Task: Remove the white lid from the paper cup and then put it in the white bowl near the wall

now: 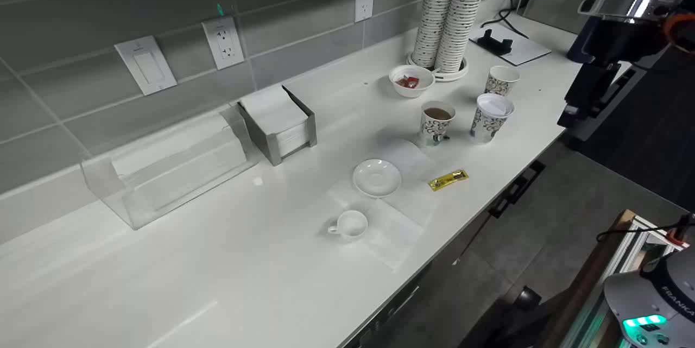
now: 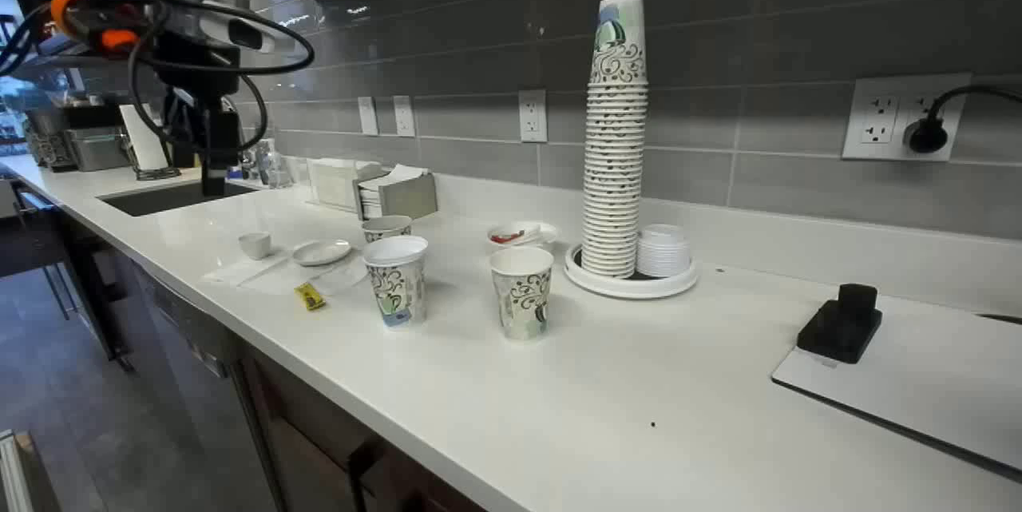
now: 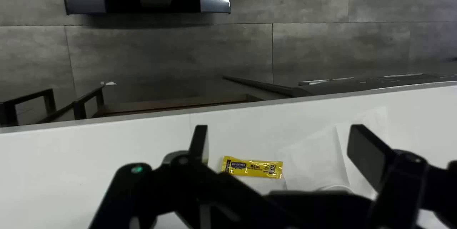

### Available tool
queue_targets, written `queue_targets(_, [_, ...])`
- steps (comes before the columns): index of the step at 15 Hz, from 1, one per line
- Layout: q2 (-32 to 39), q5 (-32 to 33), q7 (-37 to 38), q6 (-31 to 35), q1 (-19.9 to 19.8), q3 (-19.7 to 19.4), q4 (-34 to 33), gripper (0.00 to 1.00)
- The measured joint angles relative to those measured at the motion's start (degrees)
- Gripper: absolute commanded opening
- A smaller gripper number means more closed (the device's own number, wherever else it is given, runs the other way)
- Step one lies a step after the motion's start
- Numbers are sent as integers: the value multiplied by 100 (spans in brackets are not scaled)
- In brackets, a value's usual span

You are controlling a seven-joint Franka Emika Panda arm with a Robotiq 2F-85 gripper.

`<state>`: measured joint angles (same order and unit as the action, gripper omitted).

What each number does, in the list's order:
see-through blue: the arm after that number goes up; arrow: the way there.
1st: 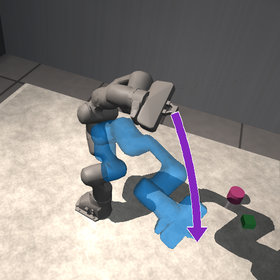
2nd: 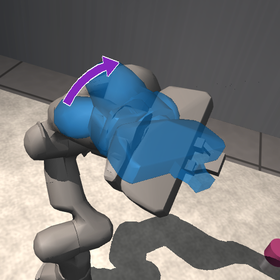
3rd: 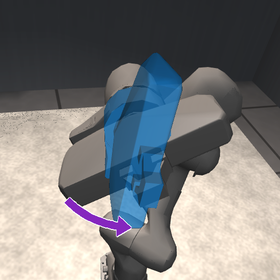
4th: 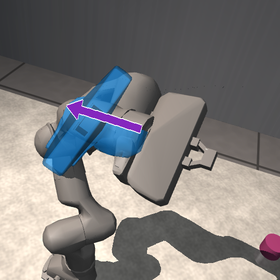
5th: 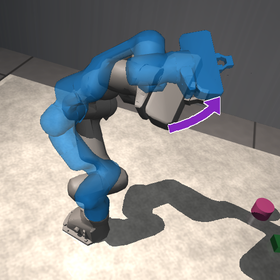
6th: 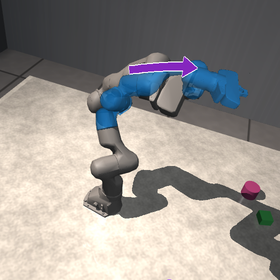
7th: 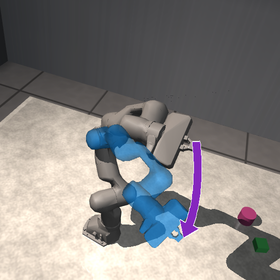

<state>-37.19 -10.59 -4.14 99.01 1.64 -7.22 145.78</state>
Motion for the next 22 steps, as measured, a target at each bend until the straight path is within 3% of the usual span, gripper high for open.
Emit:
queue_targets(7, [1,-25,36,33,-35,18,0,100])
queue_targets(16, [626,165,870,2354,-1224,-99,41,100])
queue_targets(21, [1632,163,1706,3556,-1347,-69,-14,100])
queue_targets(22, [1832,163,1815,3645,-1347,-58,-48,95])
